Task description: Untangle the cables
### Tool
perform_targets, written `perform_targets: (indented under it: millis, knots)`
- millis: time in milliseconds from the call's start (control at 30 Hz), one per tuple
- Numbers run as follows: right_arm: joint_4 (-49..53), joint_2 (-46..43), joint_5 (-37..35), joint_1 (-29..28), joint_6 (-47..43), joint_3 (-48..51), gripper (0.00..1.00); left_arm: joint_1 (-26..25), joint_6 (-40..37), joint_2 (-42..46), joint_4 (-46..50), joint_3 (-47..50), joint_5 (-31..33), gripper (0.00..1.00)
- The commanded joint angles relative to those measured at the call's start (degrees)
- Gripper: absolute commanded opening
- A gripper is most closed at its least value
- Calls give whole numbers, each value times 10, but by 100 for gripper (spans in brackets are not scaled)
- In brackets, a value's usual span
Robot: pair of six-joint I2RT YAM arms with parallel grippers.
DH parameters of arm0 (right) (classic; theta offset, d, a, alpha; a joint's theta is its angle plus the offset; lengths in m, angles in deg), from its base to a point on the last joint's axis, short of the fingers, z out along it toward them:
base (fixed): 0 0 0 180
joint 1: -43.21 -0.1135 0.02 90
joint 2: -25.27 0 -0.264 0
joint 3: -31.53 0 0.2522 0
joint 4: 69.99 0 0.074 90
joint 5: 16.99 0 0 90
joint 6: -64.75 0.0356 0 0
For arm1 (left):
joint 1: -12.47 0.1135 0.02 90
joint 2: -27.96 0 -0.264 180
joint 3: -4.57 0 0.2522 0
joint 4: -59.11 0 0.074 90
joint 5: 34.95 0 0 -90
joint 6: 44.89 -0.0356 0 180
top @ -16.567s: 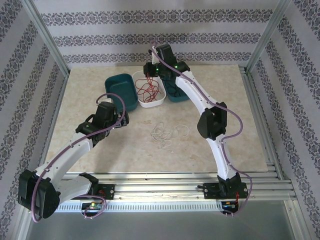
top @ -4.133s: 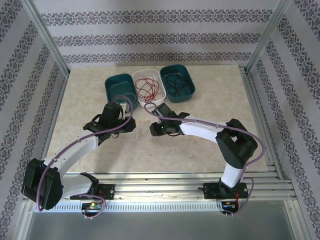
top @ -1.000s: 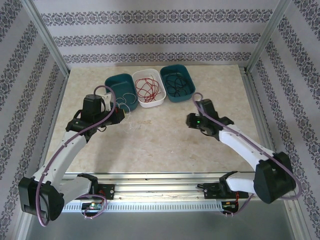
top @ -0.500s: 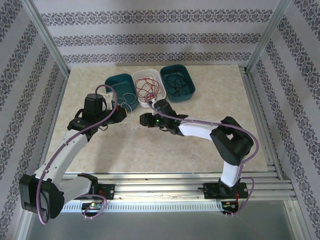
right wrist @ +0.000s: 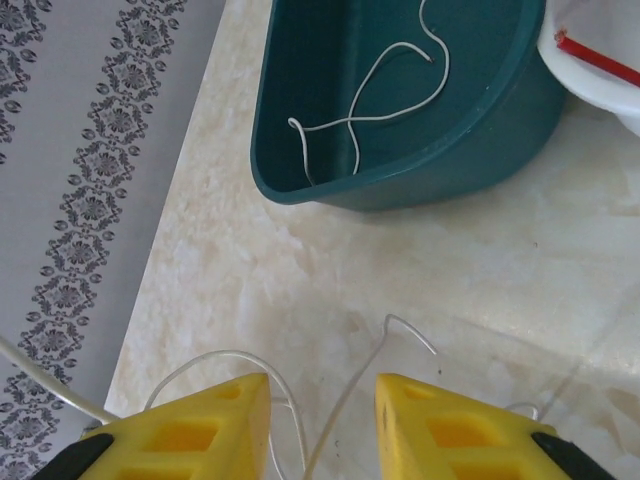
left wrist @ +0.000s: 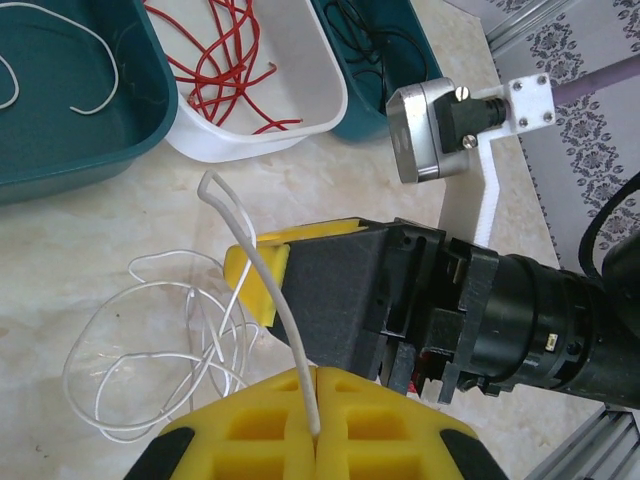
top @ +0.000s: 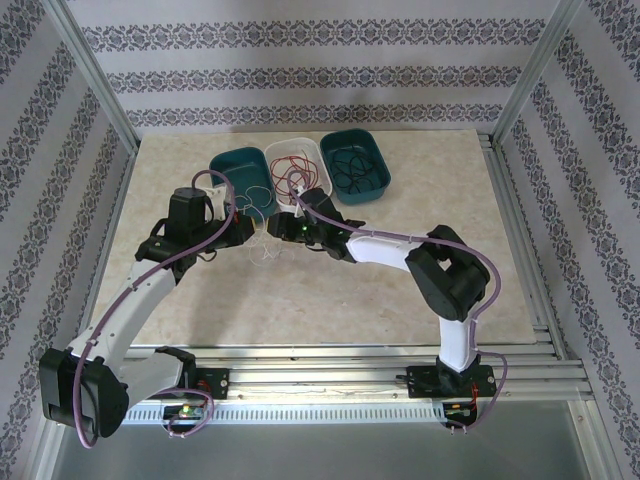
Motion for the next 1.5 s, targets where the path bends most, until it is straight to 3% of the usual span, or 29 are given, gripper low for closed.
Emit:
perform_targets:
  millis: [0, 367, 433, 500, 700, 833, 1100, 1367, 1467]
  knots:
    - [2, 15, 15, 2, 17, -17, 34, -6, -4, 3, -20, 8, -6, 0]
    - [24, 52, 43, -2, 33, -51, 27, -7, -5, 3, -23, 13, -8, 0]
    - [18, 53, 49, -4, 33, -52, 18, -7, -6, 1, -23, 14, -8, 0]
    - [16, 49, 49, -4, 32, -47, 2, -7, -8, 1, -19, 14, -2, 0]
    - [18, 5, 32, 17, 28, 10, 0, -6, -21, 12, 25, 1, 51, 0]
    - [44, -60, -7, 48, 5, 71, 0, 2, -37, 29, 68, -15, 105, 0]
    - [142, -212, -113, 121, -58, 176, 0, 32, -52, 59, 115, -37, 147, 0]
    - [301, -348, -259, 178, -133, 199, 0, 53, -82, 66, 181, -87, 242, 0]
    - [341, -395, -298, 206, -158, 209, 0, 65, -94, 69, 183, -104, 249, 0]
